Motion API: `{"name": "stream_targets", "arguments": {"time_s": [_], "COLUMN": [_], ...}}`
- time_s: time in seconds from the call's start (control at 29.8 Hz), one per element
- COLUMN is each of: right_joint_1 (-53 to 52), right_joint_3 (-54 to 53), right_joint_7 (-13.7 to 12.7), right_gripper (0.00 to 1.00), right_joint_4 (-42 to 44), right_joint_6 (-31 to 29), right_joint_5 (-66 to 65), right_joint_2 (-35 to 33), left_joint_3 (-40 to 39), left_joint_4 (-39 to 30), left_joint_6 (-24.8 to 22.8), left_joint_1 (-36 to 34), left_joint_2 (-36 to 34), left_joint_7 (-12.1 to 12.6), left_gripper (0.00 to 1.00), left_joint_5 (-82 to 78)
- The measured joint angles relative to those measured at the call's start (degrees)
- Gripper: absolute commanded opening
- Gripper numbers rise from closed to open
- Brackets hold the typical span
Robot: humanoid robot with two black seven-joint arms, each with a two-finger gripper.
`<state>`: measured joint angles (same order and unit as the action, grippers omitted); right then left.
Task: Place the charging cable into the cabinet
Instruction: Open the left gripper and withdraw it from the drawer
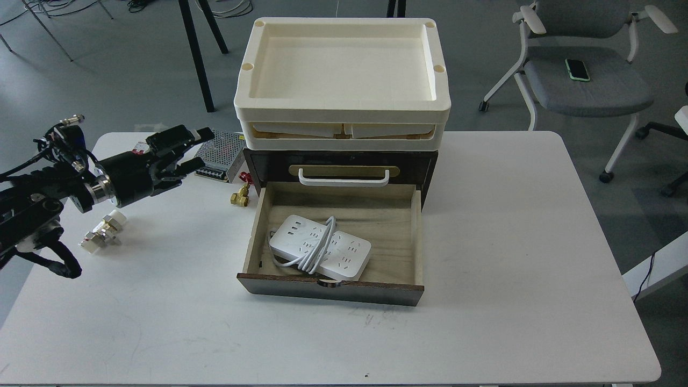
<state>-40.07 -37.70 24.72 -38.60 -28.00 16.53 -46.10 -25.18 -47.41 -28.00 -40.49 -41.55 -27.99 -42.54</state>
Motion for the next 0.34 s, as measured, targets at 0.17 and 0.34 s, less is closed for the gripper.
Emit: {"name": "stream_targets", "arguments": {"time_s": [0.17,0.34], "right_joint_1": [0.1,0.1], "right_joint_3": [-2.9,-9.2], "right_joint_7": [0.1,0.2], "right_gripper": [1.00,1.00], "right_joint_4": [-7.2,-7.8], "right_joint_6": [0.0,0.0], "right_joint_5": [0.0,-0.1], "right_joint_2": [2.0,5.8], "left_joint_3": [-7.6,-9.9], "left_joint_4": [4.6,8.0], "left_joint_6": [0.0,0.0], "left_joint_1": [-1.3,-2.6], "left_joint_2": [-0.5,0.0], "left_joint_7": [0.0,0.0], "left_gripper": [0.98,0.99], "left_joint_5": [20.0,30.0]}}
